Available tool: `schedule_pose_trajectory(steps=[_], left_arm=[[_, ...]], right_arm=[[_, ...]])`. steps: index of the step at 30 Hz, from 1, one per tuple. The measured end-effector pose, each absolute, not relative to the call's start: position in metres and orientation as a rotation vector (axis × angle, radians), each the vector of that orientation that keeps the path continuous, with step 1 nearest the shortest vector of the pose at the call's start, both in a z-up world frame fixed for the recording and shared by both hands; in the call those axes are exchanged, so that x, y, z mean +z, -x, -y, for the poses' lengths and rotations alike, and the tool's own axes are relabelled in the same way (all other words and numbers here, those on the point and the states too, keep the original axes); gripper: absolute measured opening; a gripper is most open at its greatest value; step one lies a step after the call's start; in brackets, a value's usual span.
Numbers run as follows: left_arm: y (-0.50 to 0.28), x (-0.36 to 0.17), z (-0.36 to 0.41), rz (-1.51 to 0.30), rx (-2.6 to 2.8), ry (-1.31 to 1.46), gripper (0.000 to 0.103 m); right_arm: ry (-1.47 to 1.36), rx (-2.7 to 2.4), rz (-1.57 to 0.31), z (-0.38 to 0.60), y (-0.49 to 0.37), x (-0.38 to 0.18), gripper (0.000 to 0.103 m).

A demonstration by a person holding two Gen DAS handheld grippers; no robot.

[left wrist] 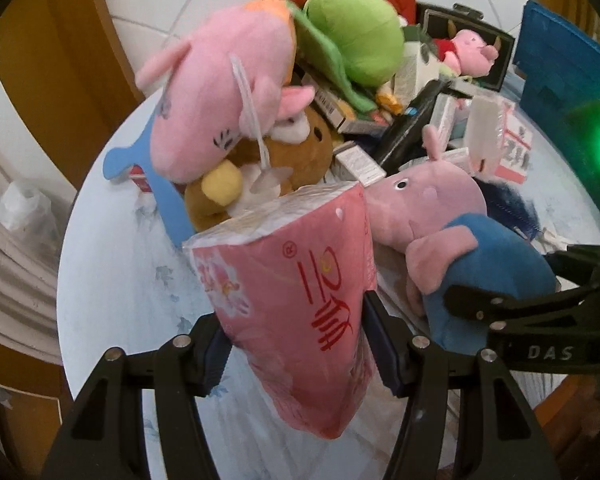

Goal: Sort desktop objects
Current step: 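Carry the tissue pack and pig plush toward the blue crate with both tools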

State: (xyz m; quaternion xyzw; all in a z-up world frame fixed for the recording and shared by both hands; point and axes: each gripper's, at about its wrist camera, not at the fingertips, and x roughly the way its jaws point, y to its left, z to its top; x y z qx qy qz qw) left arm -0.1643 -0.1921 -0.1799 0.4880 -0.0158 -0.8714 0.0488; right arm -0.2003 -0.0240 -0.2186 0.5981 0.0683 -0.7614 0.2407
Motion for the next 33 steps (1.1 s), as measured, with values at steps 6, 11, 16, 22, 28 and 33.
schedule_pose_trajectory(steps=[6,11,16,22,28,33], left_arm=[[0.154,-0.138,0.179,0.066,-2.765,-1.360,0.059],[0.153,-0.095,0.159,0.099,-2.866,-1.225,0.059],[0.159,-0.064,0.129,0.109,-2.948,-1.130,0.059],[0.173,-0.029,0.076,0.139,-3.019,-1.021,0.059],[0.198,0.014,-0.011,0.141,-3.077,-0.856,0.059],[0.229,0.063,-0.119,0.092,-3.146,-0.709,0.059]], right_arm=[[-1.482,-2.194,-0.196,0.014,0.183,-0.168,0.077],[-1.302,-2.359,-0.162,-0.019,0.165,-0.097,0.078],[-1.168,-2.498,-0.119,-0.054,0.163,-0.045,0.078],[-1.077,-2.600,-0.088,-0.100,0.169,-0.009,0.078],[-0.917,-2.720,-0.081,-0.180,0.183,0.043,0.078],[-0.759,-2.819,-0.120,-0.302,0.205,0.111,0.079]])
